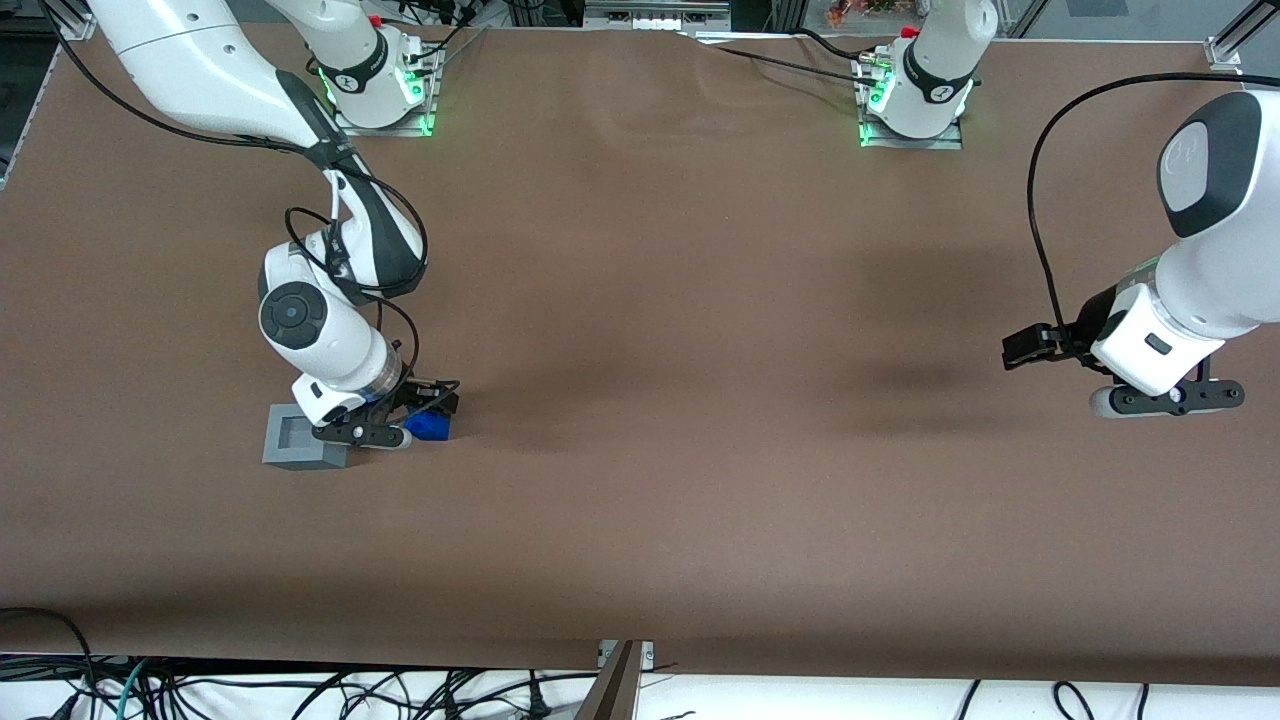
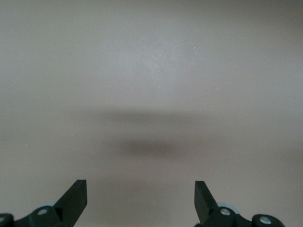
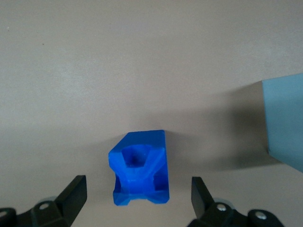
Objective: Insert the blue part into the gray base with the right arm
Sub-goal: 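Move the right gripper down to the blue part and grasp it, then carry the blue part over the gray base's square opening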
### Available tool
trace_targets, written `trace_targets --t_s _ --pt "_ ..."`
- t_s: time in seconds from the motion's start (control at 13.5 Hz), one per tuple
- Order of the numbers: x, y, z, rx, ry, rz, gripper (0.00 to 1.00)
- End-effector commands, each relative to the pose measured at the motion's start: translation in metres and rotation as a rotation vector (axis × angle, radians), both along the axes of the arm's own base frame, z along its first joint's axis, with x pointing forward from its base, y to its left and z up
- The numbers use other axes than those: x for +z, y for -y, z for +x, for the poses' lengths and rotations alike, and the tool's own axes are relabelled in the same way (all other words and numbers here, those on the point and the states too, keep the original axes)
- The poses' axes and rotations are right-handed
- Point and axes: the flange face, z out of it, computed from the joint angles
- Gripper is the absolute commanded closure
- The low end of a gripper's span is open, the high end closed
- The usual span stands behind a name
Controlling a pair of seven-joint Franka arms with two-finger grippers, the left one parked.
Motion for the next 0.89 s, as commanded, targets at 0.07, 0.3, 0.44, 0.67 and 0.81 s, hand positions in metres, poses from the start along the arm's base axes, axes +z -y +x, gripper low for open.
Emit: trace_targets --t_s 0.07,0.3,0.44,0.67,0.81 --pt "-0.012 0.003 0.011 -0.020 0.013 0.001 0.07" --pt "-0.018 0.003 0.012 -0.029 0.017 0.007 0.15" --pt "-0.017 0.004 0.013 -0.032 0.018 0.007 0.41" --pt "-0.004 0.012 0.017 -0.018 0.003 -0.011 0.67" --pt "0.035 0.022 0.023 -0.004 -0.061 -0.057 0.67"
